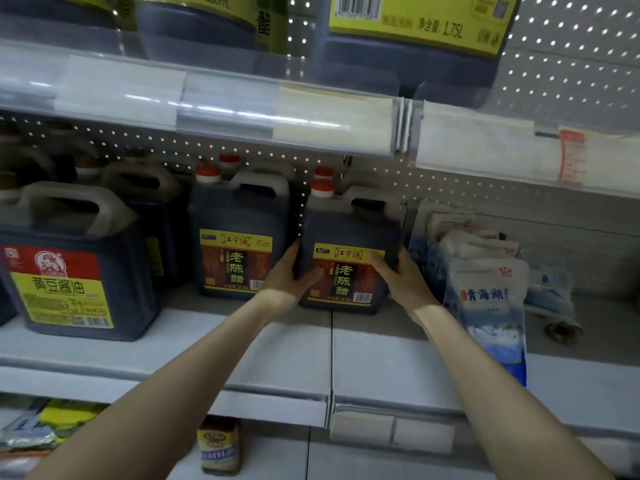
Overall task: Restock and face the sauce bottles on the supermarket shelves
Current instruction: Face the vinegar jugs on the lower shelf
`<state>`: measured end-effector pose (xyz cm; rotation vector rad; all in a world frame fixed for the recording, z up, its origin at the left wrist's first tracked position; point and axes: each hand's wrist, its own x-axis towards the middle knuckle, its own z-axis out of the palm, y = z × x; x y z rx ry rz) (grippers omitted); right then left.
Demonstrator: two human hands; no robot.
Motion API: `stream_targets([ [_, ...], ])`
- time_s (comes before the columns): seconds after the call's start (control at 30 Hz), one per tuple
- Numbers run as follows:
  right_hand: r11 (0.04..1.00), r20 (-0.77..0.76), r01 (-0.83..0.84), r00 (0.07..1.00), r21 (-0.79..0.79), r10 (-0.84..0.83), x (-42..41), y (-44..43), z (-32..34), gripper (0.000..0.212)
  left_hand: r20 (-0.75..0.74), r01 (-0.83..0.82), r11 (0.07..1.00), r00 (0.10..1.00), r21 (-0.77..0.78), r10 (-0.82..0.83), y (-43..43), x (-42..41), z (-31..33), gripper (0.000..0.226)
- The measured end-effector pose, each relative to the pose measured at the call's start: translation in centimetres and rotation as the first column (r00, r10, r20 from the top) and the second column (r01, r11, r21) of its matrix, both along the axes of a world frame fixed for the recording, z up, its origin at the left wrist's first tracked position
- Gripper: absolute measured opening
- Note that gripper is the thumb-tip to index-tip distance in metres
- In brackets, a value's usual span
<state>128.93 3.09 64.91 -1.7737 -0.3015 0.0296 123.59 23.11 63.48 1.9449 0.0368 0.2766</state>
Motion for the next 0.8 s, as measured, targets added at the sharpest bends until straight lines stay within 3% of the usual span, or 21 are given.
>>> stream_targets([
  [0.1,0.999,0.025,0.053,0.998,-0.007,-0.053,-1.9,0.2,0.9,0.059,-0.032,0.021,0.99,0.999,-0.138,-0.026,0.2,-1.6,1.2,0.067],
  [0.2,0.994,0.068,0.11,0.992,-0.025,-0.108,-4.5,0.9,2.0,0.068,-0.04,0.016,0.985,0.999,-0.173,-0.023,1.3,-3.6,2.3,0.057],
  [0.43,0.972,0.127,0.233,0.966,-0.042,-0.226,-12.7,4.5,2.9,0.047,0.051,0.107,0.99,0.993,-0.093,-0.103,5.9,-11.5,3.7,0.048],
  [0.57,0.975,0.098,0.22,0.971,-0.027,-0.216,-18.7,9.8,2.4,0.054,0.065,0.109,0.99,0.992,-0.087,-0.104,10.1,-17.0,2.6,0.045],
  [0.8,0.989,-0.057,0.124,0.99,-0.076,-0.128,-26.6,18.5,-3.2,0.034,-0.108,0.042,0.992,0.993,-0.118,-0.055,18.9,-26.3,-3.4,0.05],
])
